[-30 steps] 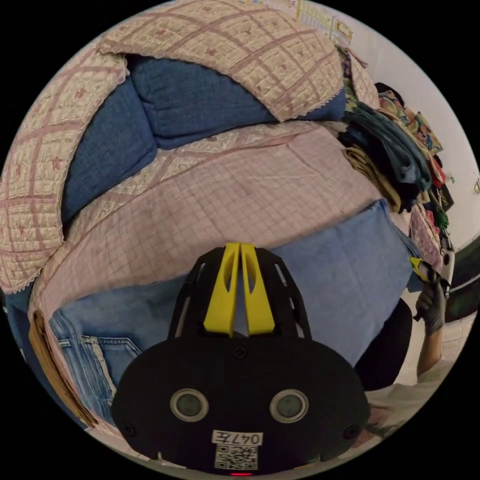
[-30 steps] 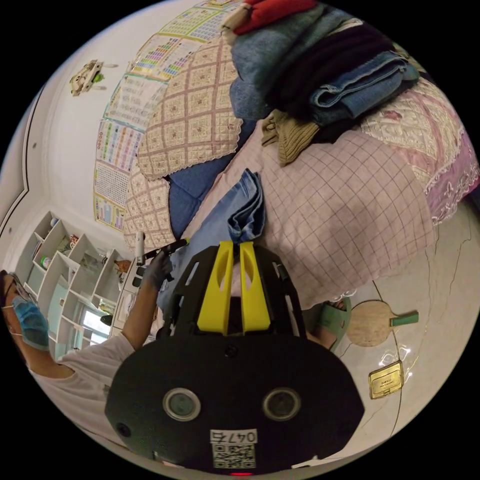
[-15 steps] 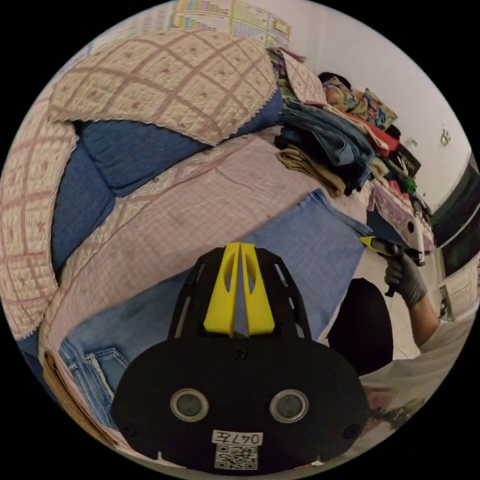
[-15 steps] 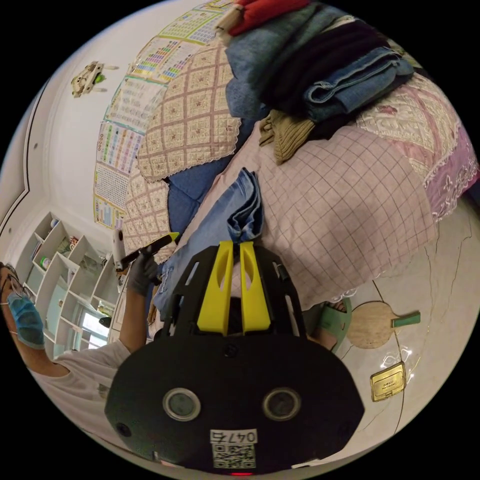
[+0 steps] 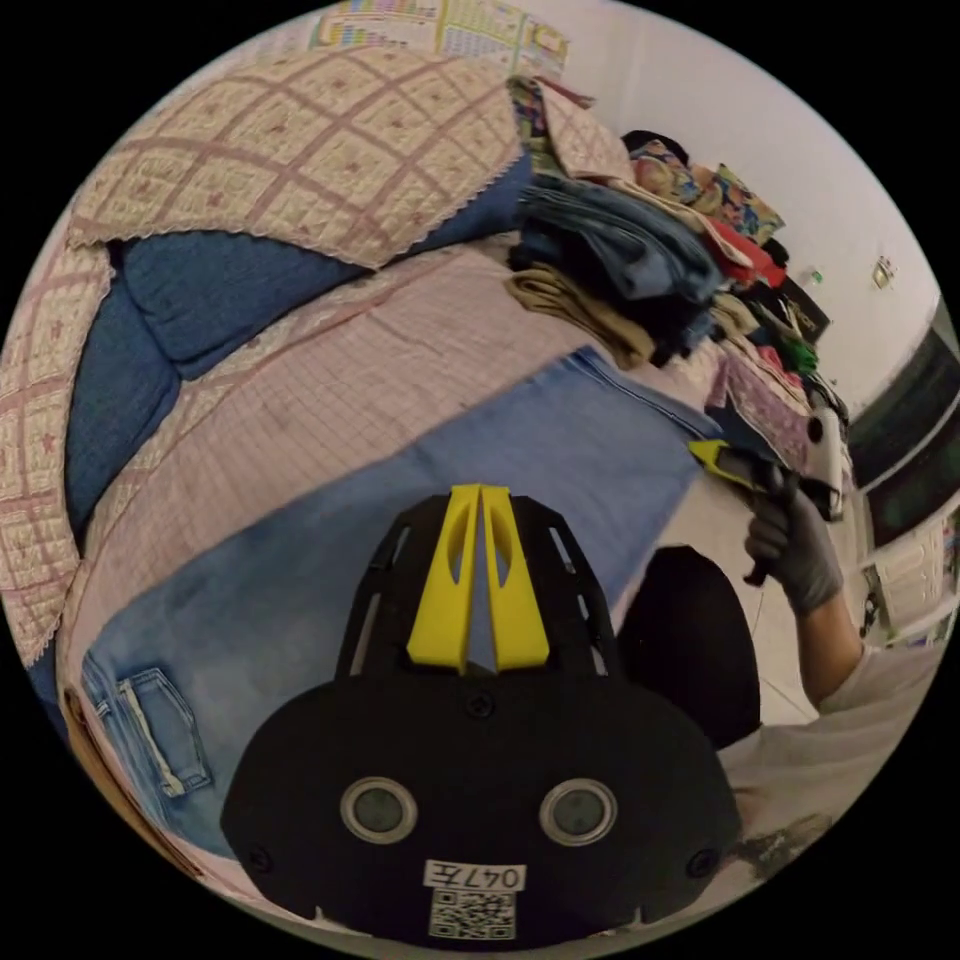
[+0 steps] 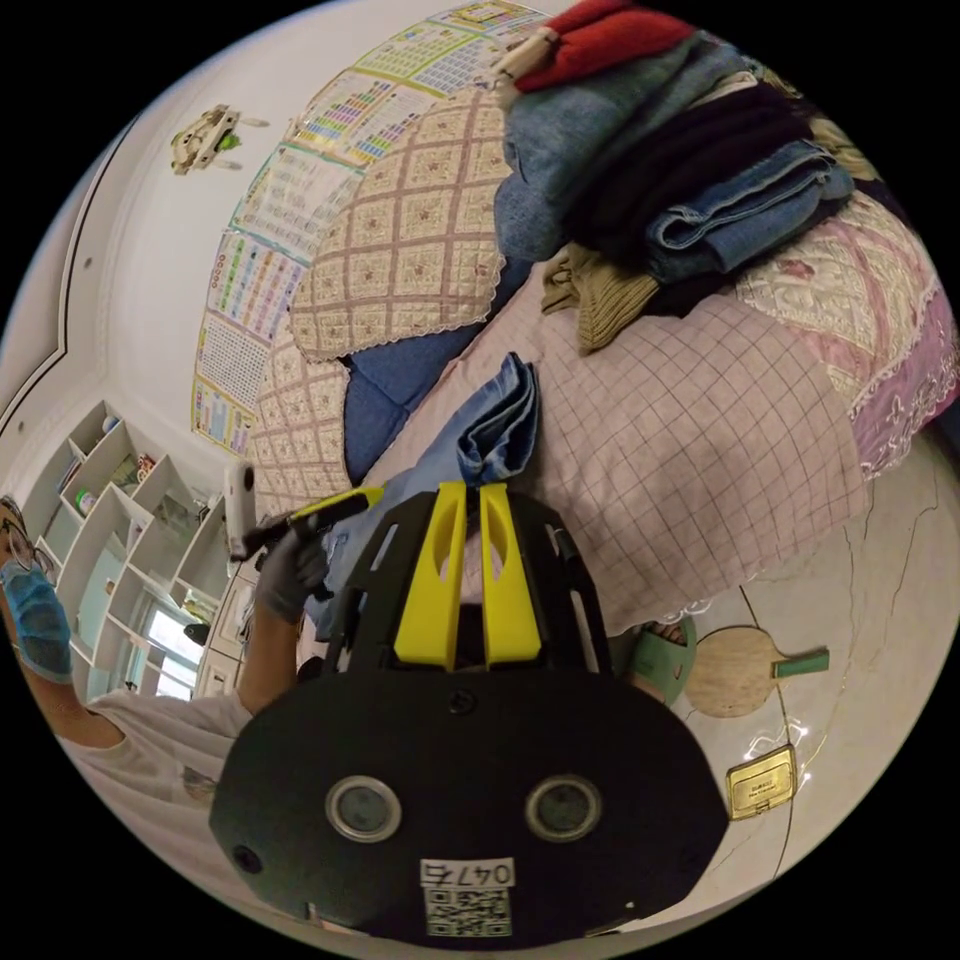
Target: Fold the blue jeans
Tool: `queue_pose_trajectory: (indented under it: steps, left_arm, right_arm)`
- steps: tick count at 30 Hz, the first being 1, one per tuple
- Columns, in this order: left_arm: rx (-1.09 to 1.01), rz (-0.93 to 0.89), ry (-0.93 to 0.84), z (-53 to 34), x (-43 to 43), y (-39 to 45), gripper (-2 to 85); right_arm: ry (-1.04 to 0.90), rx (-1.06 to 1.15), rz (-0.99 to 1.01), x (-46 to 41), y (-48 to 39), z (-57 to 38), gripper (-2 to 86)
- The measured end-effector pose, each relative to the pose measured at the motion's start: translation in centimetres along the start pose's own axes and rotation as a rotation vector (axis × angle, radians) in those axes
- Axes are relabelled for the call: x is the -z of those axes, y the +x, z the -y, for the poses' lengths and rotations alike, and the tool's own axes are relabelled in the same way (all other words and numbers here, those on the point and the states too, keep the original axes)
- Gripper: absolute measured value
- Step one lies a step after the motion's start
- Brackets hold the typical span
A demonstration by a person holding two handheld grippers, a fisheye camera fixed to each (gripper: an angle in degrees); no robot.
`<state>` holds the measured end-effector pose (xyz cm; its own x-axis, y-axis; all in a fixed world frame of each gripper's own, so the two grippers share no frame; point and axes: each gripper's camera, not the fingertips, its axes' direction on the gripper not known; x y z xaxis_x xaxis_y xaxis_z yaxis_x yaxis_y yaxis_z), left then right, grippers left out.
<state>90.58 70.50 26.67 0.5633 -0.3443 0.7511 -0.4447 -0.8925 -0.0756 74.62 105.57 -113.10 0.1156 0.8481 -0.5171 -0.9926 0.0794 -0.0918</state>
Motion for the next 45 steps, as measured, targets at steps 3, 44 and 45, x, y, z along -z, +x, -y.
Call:
queue_pose_trajectory:
  steps: [3, 44, 45]
  left_arm:
    - [-0.045, 0.024, -0.024, -2.4, -1.3, 4.0, -1.0]
    - [0.032, -0.016, -0.019, -20.8, -10.5, 8.8, -1.0]
    - [0.031, -0.02, -0.019, -21.3, -10.8, 8.8, -1.0]
  right_arm:
    - [0.011, -0.007, 0.002, -0.2, -0.3, -0.6, -0.5]
    - [0.038, 0.123, -0.108, -9.4, -16.4, -5.0, -0.5]
    - [0.043, 0.13, -0.116, -9.9, -17.2, -5.3, -0.5]
